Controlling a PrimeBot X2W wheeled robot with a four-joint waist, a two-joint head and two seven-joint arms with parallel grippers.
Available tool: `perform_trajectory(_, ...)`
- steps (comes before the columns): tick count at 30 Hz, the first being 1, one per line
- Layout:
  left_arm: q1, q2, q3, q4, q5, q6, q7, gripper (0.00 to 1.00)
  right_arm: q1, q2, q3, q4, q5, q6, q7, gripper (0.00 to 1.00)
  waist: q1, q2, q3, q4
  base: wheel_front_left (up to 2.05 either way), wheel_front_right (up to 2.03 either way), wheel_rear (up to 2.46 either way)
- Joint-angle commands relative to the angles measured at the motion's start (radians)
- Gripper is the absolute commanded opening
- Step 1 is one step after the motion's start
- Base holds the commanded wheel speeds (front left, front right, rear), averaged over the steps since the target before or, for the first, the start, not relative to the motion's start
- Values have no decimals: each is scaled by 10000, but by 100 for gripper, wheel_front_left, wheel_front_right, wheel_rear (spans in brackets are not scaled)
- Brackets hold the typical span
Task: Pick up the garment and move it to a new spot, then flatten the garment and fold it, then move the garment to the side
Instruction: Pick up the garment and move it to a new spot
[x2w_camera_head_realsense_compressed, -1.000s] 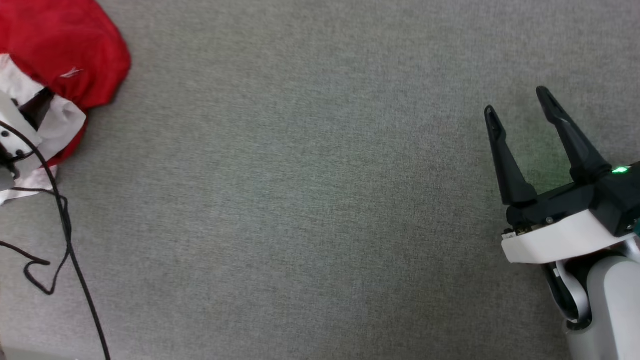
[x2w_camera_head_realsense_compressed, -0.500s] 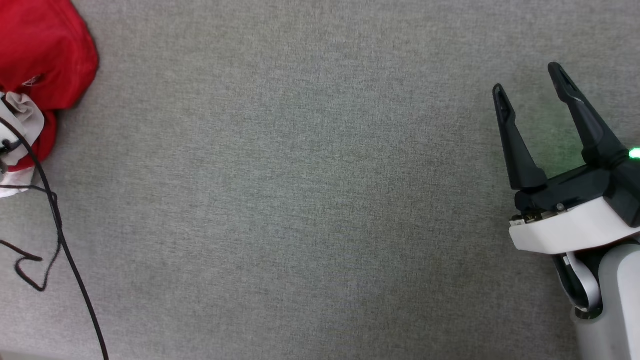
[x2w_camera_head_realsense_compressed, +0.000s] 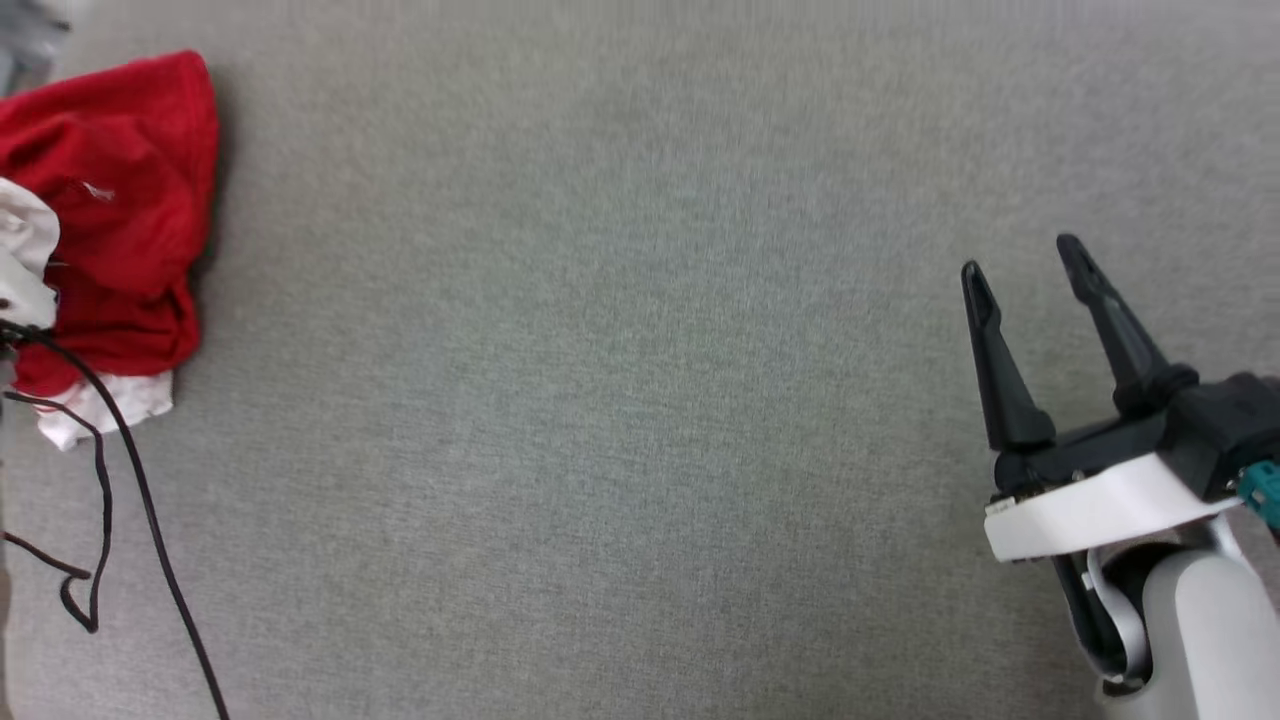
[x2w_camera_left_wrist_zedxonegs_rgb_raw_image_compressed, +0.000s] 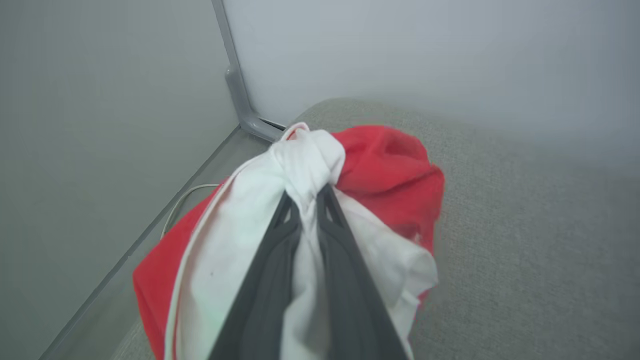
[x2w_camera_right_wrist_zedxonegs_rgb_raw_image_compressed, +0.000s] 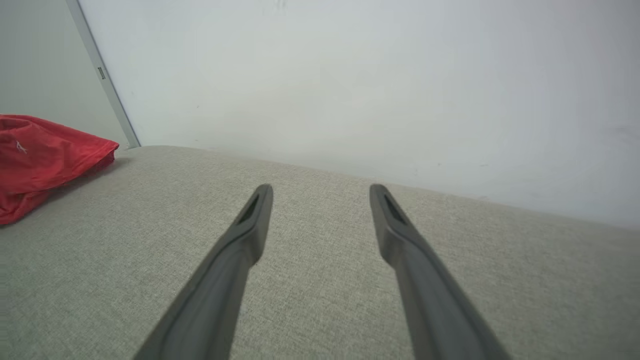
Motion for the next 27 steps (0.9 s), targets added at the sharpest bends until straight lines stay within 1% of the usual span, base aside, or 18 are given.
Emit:
perform_trajectory(1, 63, -70, -27, 108, 90, -4, -405, 0, 213, 94, -54, 55, 15, -7, -32, 100, 0, 0, -821, -46, 0, 0, 0)
perform_trajectory(3, 128, -204, -174, 331, 213, -98, -915, 0, 430, 202, -168, 120, 24, -7, -9, 100, 0, 0, -1200, -88, 0, 0, 0)
perform_trajectory(6, 263, -475, -398, 455, 384, -81, -1588, 0, 759, 327, -304, 250, 59, -7, 6, 100, 0, 0, -1762, -211, 0, 0, 0)
perform_trajectory(11, 600, -1051, -736, 251, 489, -172, -2202, 0, 1289, 484, -468, 392, 63, -7, 29, 100, 0, 0, -2543, -503, 0, 0, 0)
perform_trajectory(14, 947, -1507, -988, -165, 588, -15, -2332, 0, 1563, 548, -470, 456, 63, -7, 81, 100, 0, 0, -2918, -805, 0, 0, 0)
perform_trajectory(18, 1677, -2075, -1343, -1068, 639, 108, -2108, 0, 1880, 595, -508, 533, 92, -7, 103, 100, 0, 0, -3326, -1306, 0, 0, 0)
perform_trajectory(21, 2472, -2407, -1662, -1971, 662, 106, -1779, 0, 2045, 629, -527, 553, 121, -7, 177, 100, 0, 0, -3502, -1761, 0, 0, 0)
perform_trajectory(22, 2472, -2407, -1662, -1971, 662, 106, -1779, 0, 2045, 629, -527, 553, 121, -7, 177, 100, 0, 0, -3502, -1761, 0, 0, 0)
perform_trajectory(27, 3784, -3015, -2210, -3776, 571, 173, -1050, 0, 2201, 635, -508, 583, 145, -7, 238, 100, 0, 0, -3591, -2586, 0, 0, 0)
